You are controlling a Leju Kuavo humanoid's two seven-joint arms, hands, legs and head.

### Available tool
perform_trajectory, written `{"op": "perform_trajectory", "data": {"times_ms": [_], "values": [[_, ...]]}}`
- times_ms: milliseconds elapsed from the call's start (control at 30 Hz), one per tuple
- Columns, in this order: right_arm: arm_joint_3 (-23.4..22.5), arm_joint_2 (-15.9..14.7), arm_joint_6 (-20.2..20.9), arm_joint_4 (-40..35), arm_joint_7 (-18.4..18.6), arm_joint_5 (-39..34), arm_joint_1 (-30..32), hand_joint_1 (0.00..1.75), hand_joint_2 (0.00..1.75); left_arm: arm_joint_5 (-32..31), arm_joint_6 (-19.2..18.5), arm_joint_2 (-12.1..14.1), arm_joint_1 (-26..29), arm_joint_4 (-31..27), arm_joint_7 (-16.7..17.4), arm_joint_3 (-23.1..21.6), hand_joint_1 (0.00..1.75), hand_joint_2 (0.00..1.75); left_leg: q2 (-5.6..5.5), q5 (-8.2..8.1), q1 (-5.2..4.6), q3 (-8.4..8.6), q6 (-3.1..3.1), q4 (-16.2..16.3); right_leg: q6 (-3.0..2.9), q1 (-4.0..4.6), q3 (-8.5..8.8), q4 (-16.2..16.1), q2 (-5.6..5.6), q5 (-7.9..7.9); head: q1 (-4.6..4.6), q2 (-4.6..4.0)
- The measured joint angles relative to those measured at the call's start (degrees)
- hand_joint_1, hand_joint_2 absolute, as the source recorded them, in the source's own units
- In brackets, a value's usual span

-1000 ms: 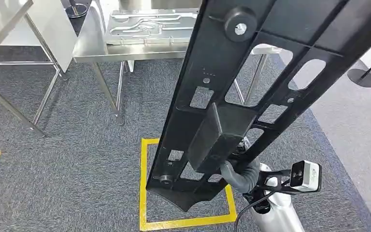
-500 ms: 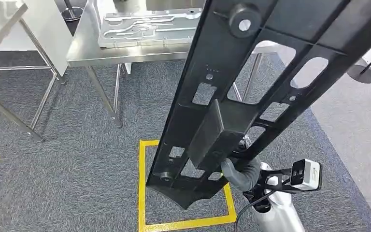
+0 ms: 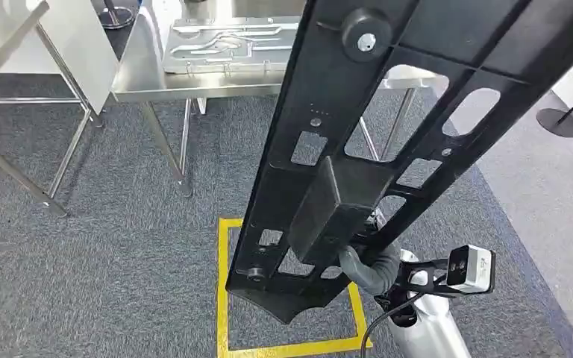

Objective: Take the parts from the cabinet and place them on the table.

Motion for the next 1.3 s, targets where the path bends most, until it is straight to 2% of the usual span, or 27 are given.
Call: {"op": "perform_trajectory", "data": {"times_ms": [133,200,233,300,333,367,400,467,500,533,633,667,733,767,833,900,933,967,1000,1033,1067,1100,1133,1167,1233,1267,1300], "values": [[0.0,0.0,0.0,0.3,-0.2,-0.3,-0.3,1.75,1.75,0.0,0.1,-0.1,0.0,0.0,0.0,0.0,0.00,1.75,0.23,-1.18,-0.10,0.71,-1.32,-0.7,-1.06,0.72,1.29,-1.4,0.17,-2.73,0.00,0.00],[0.0,0.0,0.0,0.3,-0.3,-0.4,-0.3,1.75,1.75,-0.1,0.2,0.0,-0.2,-0.2,0.0,0.0,0.00,1.75,0.28,-1.62,-0.23,1.71,-2.04,0.2,-1.61,-0.05,3.58,-2.8,0.35,-3.31,-0.02,0.00],[0.1,0.0,0.0,0.3,-0.4,-0.4,-0.3,1.75,1.75,-0.1,0.2,0.0,-0.2,-0.2,0.0,0.0,0.00,1.75,0.24,-2.59,-0.18,-0.15,-2.20,3.6,-2.07,-0.08,4.39,-2.9,0.12,-3.79,-0.09,0.00],[0.1,0.0,-0.1,0.3,-0.5,-0.4,-0.1,1.75,1.75,0.2,0.2,0.1,-0.2,-0.2,-0.2,0.1,0.00,1.75,0.25,-5.31,-0.02,-6.61,-2.58,13.2,-2.24,0.00,5.75,-3.0,0.04,-5.05,-0.09,0.00],[0.1,0.0,-0.1,0.3,-0.6,-0.4,0.1,1.75,1.75,0.2,0.1,0.1,-0.6,-0.2,-0.2,0.1,0.00,1.75,0.26,-5.69,-0.02,-9.51,-2.67,16.9,-2.23,0.01,6.51,-3.0,-0.03,-5.74,-0.07,0.00],[0.1,0.0,-0.1,0.3,-0.5,-0.3,0.3,1.75,1.75,0.2,0.0,0.1,-0.8,-0.2,-0.2,0.1,0.00,1.75,0.27,-4.66,-0.03,-11.38,-2.70,18.3,-2.25,0.02,7.45,-3.0,-0.03,-6.50,-0.07,0.00],[0.2,0.0,-0.2,0.3,-0.6,-0.3,0.4,1.75,1.75,0.3,0.0,0.1,-0.9,-0.2,-0.3,0.1,0.00,1.75,0.27,-1.61,-0.03,-11.79,-2.61,16.7,-2.25,0.02,8.72,-3.0,0.06,-7.42,-0.09,0.00],[0.2,0.0,-0.2,0.3,-0.6,-0.3,0.5,1.75,1.75,0.3,0.0,0.1,-0.8,-0.2,-0.3,0.1,0.00,1.75,0.26,6.71,-0.06,-9.66,-2.03,7.3,-2.10,0.03,11.45,-3.0,0.43,-9.33,-0.09,0.00],[0.3,0.0,-0.2,0.3,-0.6,-0.3,0.5,1.75,1.75,0.3,0.0,0.1,-0.5,-0.2,-0.2,0.1,0.00,1.75,0.12,8.31,-0.33,-8.58,-1.65,4.5,-1.94,-0.03,12.61,-3.2,0.46,-10.24,-0.07,0.00],[0.3,0.0,-0.3,0.3,-0.7,-0.3,0.7,1.75,1.75,0.3,-0.1,0.2,-0.5,-0.2,-0.2,0.1,0.00,1.75,0.13,7.54,-0.89,-8.37,-1.37,5.6,-1.56,0.04,13.02,-3.8,0.68,-10.51,-0.07,0.00],[0.3,0.0,-0.3,0.2,-0.7,0.0,1.2,1.75,1.75,0.1,-0.2,0.2,-0.5,-0.2,-0.2,0.1,0.00,1.75,0.34,4.48,-1.13,-5.37,-0.21,1.0,-0.25,-0.03,14.32,-4.1,0.58,-10.14,-0.07,0.00],[0.3,0.0,-0.4,0.1,-0.7,0.0,1.1,1.75,1.75,0.0,-0.2,0.3,-0.5,-0.2,-0.2,0.1,0.00,1.75,0.03,4.29,-0.77,-4.35,-0.06,0.3,0.23,0.07,13.10,-1.6,0.60,-8.48,-0.07,0.00],[0.3,0.0,-0.4,-0.2,-0.8,0.0,1.1,1.75,1.75,0.0,-0.2,0.2,-0.3,-0.2,-0.2,0.1,0.00,1.75,0.12,3.76,-0.30,-2.14,0.49,-1.6,0.40,-0.13,8.05,6.1,0.52,-6.59,-0.07,0.00],[0.3,0.0,-0.4,-0.2,-0.8,0.1,1.2,1.75,1.75,-0.1,-0.2,0.2,-0.1,-0.2,-0.2,0.1,0.00,1.75,0.09,3.33,-0.20,-1.19,0.64,-2.1,0.56,-0.13,4.80,9.5,0.53,-7.38,-0.04,0.00],[0.3,0.0,-0.5,-0.2,-0.8,0.2,1.5,1.75,1.75,-0.1,-0.4,0.2,0.2,-0.2,-0.2,0.1,0.00,1.75,-0.06,1.95,-0.03,1.02,0.46,-2.7,1.06,-0.37,-0.76,13.6,0.50,-11.48,-0.04,0.00],[0.3,0.0,-0.7,-0.2,-0.8,0.2,1.6,1.75,1.75,-0.1,-0.4,0.2,0.6,-0.2,-0.2,0.1,0.00,1.75,-0.16,0.25,0.31,3.64,0.01,-3.1,1.82,-0.73,-3.59,12.4,0.38,-14.10,-0.04,0.00],[0.3,0.0,-0.7,-0.2,-0.8,0.2,1.6,1.75,1.75,-0.2,-0.5,0.2,0.7,-0.2,-0.1,0.1,0.00,1.75,-0.20,-0.74,0.58,5.08,-0.26,-3.1,2.02,-0.90,-3.88,9.6,0.26,-13.16,-0.04,0.00],[0.3,0.0,-0.7,-0.2,-0.8,0.2,1.7,1.75,1.75,-0.2,-0.5,0.2,0.7,-0.2,0.0,0.1,0.00,1.75,-0.21,-1.78,0.88,6.24,-0.59,-3.2,2.26,-1.14,-3.59,5.9,0.08,-10.29,-0.04,0.00],[0.3,0.0,-0.7,-0.2,-0.8,0.3,1.9,1.75,1.75,-0.2,-0.6,0.2,0.7,-0.2,0.0,0.1,0.00,1.75,-0.11,-2.93,1.01,7.49,-1.04,-3.2,2.91,-1.55,-2.89,1.1,-0.53,-4.68,-0.04,0.00],[0.3,0.0,-0.7,-0.2,-0.9,0.3,2.2,1.75,1.75,-0.2,-0.6,0.3,0.6,-0.2,0.0,0.1,0.00,1.75,-0.12,-4.06,0.76,8.75,-1.42,-3.0,3.14,-1.73,-2.76,-0.9,-1.90,1.53,-0.04,0.00],[0.3,-0.1,-0.7,-0.2,-0.9,0.4,2.4,1.75,1.75,-0.2,-0.5,0.3,0.6,-0.2,-0.1,0.1,0.00,1.75,-0.05,-5.45,0.54,9.55,-1.69,-3.3,1.79,-1.63,-2.38,-0.6,-2.87,1.65,0.00,0.00],[0.3,-0.1,-0.7,-0.5,-1.0,0.4,2.5,1.75,1.75,-0.2,-0.5,0.3,0.4,-0.2,-0.1,0.1,0.00,1.75,0.25,-6.19,0.48,10.46,-2.15,-4.3,1.07,-1.21,-2.02,-0.1,-2.36,0.99,-0.04,0.00],[0.3,-0.1,-0.7,-1.1,-1.3,0.5,2.7,1.75,1.75,-0.2,-0.4,0.4,0.3,-0.3,-0.2,0.1,0.00,1.75,0.59,-5.08,0.36,11.83,-2.89,-3.4,0.40,-1.53,-1.77,-0.4,-1.65,0.45,-0.09,0.00],[0.3,0.0,-0.7,-1.5,-1.7,0.5,2.6,1.75,1.75,-0.1,-0.3,0.4,-0.1,-0.3,-0.4,0.1,0.00,1.75,0.61,-4.01,0.45,10.95,-3.09,-1.9,-0.17,-1.35,-1.25,-0.3,-1.36,-0.31,-0.07,0.00],[0.3,0.0,-0.4,-1.8,-2.1,0.7,3.3,1.75,1.75,0.0,-0.3,0.4,-0.3,-0.3,-0.5,0.1,0.00,1.75,0.47,-1.77,0.86,6.61,-3.56,6.2,-1.24,-1.18,0.35,-0.5,-1.05,-0.97,-0.07,0.00],[0.3,0.0,-0.3,-1.8,-2.2,0.9,3.6,1.75,1.75,0.0,-0.2,0.4,-0.2,-0.3,-0.5,0.1,0.00,1.75,0.47,-2.55,0.85,3.14,-3.67,10.9,-1.61,-1.00,1.01,-0.7,-0.95,-1.68,-0.07,0.00],[0.3,0.0,-0.1,-1.7,-2.3,1.2,4.1,1.75,1.75,0.1,-0.3,0.4,0.0,-0.3,-0.5,0.1,0.00,1.75,0.48,-5.03,0.80,-0.13,-3.66,14.4,-1.82,-0.81,1.83,-0.8,-0.80,-2.31,-0.07,0.00]]}}
